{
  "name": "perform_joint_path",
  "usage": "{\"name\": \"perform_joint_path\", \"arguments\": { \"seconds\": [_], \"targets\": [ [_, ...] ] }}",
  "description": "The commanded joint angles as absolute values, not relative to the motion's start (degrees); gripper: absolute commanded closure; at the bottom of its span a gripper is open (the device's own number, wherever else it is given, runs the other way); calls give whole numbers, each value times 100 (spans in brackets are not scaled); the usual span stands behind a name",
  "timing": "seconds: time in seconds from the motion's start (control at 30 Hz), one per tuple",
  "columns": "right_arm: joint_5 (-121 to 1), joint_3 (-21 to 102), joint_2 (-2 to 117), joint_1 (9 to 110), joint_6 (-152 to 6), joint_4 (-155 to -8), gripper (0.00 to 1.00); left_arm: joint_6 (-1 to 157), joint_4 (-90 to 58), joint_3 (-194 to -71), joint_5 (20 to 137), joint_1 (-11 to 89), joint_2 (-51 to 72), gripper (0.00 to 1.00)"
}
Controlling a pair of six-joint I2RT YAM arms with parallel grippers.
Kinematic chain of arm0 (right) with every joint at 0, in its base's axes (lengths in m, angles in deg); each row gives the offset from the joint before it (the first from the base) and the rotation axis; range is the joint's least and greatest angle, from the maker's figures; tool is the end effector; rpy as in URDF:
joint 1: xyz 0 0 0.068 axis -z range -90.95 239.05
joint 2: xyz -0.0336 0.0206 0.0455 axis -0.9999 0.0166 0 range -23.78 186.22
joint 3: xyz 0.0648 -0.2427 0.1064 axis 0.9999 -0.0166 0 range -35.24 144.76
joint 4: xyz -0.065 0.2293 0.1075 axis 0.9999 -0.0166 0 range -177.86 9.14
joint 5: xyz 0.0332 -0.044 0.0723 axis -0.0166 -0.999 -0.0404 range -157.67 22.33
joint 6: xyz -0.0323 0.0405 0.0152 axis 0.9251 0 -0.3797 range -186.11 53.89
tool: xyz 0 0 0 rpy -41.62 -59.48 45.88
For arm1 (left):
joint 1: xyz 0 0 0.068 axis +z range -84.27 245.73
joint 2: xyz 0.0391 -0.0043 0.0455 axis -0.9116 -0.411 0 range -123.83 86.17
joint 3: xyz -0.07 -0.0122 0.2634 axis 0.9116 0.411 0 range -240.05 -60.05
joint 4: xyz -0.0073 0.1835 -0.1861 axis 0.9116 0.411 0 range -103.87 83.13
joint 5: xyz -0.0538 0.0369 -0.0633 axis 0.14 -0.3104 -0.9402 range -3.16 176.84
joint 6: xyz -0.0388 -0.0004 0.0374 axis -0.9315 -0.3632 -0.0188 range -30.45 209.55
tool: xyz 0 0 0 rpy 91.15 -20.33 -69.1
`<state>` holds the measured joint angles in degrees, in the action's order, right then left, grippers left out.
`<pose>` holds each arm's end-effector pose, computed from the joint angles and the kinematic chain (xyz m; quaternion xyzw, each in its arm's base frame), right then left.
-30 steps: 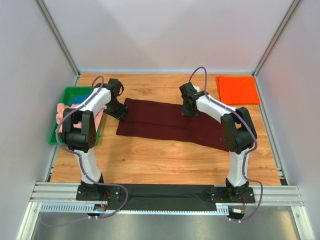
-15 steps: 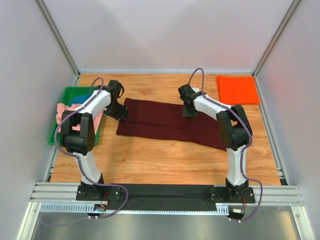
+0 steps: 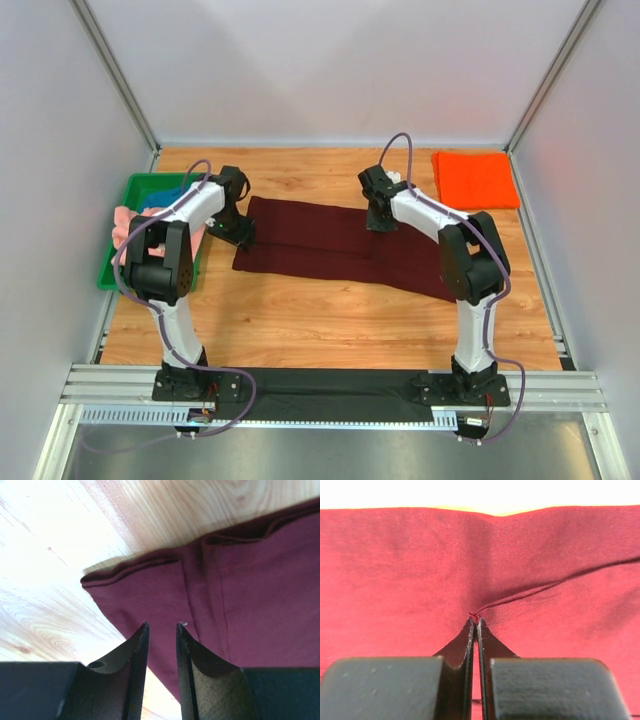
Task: Fold and stack the t-shirts
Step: Fold the tshirt
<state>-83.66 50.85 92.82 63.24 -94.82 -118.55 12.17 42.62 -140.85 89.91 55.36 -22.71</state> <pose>0.3823 0.1739 0.1763 0.0508 0.9714 -0.0357 0.2290 0.3547 -0.0631 0.1919 -0.5522 0.8319 -0.0135 0.0527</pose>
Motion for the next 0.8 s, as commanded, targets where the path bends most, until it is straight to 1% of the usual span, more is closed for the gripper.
{"name": "perform_joint_path", "arguments": {
  "seconds": [0.0,0.17,0.5,0.63,0.77],
  "targets": [
    [-8375,5125,8872,6321,-9555,-11830,100,940,4501,-14381,8992,5527,-2483,65],
    [-8340,5037,8688,6321,-9555,-11804,100,878,4826,-14776,9176,5527,-2756,66],
    [-8322,4976,8565,6321,-9555,-11786,100,843,5003,-14970,9379,5554,-2958,69],
    [-8305,4949,8512,6321,-9538,-11795,100,834,4775,-14856,9344,5554,-2993,70],
    [-8296,5019,8459,6321,-9520,-11857,100,948,4563,-14864,9465,5562,-2985,69]
  ]
}}
